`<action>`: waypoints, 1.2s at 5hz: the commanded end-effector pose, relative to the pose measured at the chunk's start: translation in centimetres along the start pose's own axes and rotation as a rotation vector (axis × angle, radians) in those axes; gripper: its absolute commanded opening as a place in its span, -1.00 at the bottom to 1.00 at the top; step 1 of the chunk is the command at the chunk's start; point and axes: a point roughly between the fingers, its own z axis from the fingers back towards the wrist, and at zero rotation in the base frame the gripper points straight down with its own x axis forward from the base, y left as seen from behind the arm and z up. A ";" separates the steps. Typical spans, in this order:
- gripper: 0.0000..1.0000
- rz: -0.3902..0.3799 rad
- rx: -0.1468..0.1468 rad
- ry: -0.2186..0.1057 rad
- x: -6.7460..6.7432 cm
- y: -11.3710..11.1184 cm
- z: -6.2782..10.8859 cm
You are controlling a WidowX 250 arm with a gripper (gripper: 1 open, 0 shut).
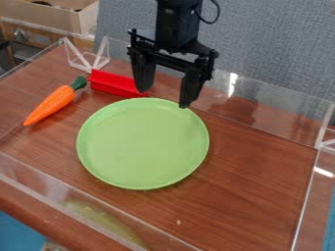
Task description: Put the carrot on the green plate
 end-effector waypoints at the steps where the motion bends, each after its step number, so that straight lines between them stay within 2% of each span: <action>1: 1.00 -0.011 -0.002 0.028 -0.4 1.5 -1.0; 2: 1.00 -0.002 -0.007 0.039 -1.0 4.1 -1.7; 4: 1.00 0.029 -0.005 -0.005 -2.6 13.0 -3.1; 5: 1.00 0.042 -0.007 -0.026 -3.0 16.2 -3.9; 6: 1.00 0.033 -0.025 -0.054 -2.0 17.9 -5.6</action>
